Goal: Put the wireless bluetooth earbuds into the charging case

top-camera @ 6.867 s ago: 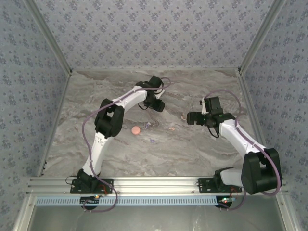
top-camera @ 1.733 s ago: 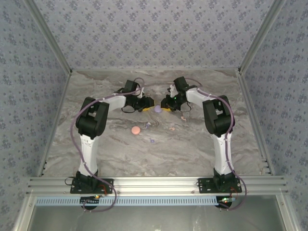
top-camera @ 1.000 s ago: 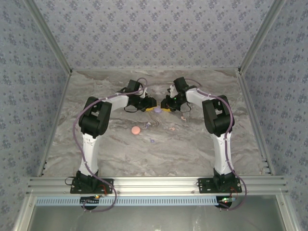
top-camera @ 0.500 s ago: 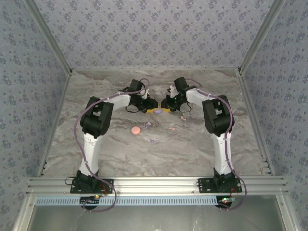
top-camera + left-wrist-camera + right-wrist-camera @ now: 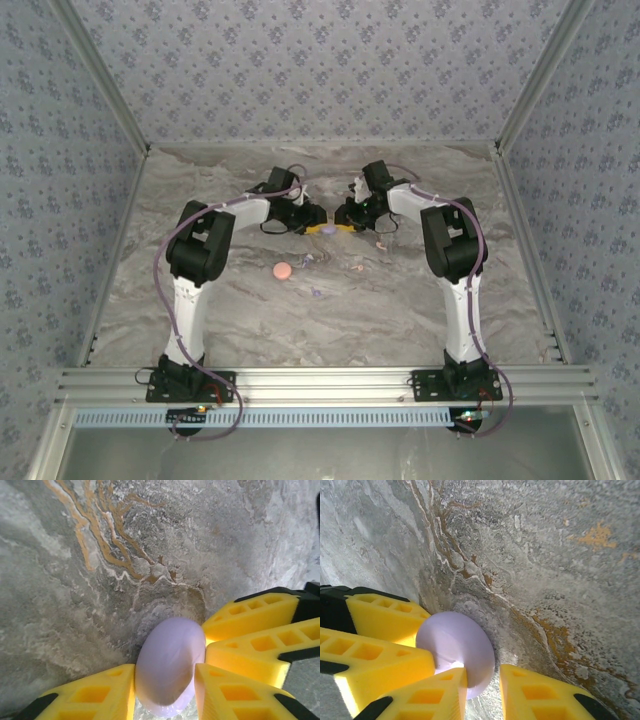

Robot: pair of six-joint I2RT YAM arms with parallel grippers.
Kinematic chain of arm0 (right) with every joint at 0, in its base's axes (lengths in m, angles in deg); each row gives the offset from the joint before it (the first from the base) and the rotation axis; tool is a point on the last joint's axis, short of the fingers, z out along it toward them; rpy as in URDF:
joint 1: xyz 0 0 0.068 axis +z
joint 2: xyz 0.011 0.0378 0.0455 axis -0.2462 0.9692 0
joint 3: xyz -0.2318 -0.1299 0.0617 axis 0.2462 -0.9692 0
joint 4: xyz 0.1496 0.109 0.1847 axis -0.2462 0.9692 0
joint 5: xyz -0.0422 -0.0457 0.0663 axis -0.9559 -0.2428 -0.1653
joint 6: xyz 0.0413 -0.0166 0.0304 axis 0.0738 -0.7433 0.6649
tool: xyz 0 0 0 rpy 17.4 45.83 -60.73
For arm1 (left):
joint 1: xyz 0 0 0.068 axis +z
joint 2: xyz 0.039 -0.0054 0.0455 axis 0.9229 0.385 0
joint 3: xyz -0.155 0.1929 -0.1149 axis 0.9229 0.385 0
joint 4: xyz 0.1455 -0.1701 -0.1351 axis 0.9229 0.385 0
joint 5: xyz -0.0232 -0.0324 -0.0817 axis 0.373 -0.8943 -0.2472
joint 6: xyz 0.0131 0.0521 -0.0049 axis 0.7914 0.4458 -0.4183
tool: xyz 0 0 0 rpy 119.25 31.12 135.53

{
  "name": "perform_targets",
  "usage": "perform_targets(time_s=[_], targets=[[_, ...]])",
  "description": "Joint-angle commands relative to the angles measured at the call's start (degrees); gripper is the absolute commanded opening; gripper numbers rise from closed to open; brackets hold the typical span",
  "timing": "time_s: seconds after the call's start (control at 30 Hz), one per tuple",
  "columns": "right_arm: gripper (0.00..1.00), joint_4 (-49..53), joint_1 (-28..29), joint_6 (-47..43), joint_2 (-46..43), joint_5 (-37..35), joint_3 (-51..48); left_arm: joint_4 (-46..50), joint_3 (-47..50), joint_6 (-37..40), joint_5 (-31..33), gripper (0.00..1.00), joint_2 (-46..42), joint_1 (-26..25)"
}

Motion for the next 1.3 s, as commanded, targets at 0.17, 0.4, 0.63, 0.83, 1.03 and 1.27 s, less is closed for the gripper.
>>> perform_targets(time_s=[0.17,0.4,0.63,0.83,1.03,1.27], targets=[[0.25,-0.6,0.0,1.1,0.7,1.8,-1.4,-7.4,2.7,-3.7,-4.1,0.35,-1.2,-0.7],[0.25,-1.3,-0.1,1.4,0.7,2.9,-1.4,-7.1,2.4,-3.5,-4.2,0.35,-1.1,-0.7],[0.25,-1.6,-0.4,1.5,-0.4,2.5,-2.0,-6.5,2.6,-3.1,-3.7,0.22,-1.4,-0.7],[0.31,-3.8,-1.2,1.7,-4.5,1.7,-4.8,-7.5,4.8,-2.5,-1.9,0.21,-4.3,0.2],[0.36,-7.0,-2.7,0.3,-11.2,2.7,-9.5,-8.4,7.6,0.1,-2.2,0.21,-9.3,1.2],[0.45,-12.7,-5.9,-4.0,-20.2,9.9,-16.6,-10.7,12.0,5.1,-3.3,0.21,-17.9,1.2]])
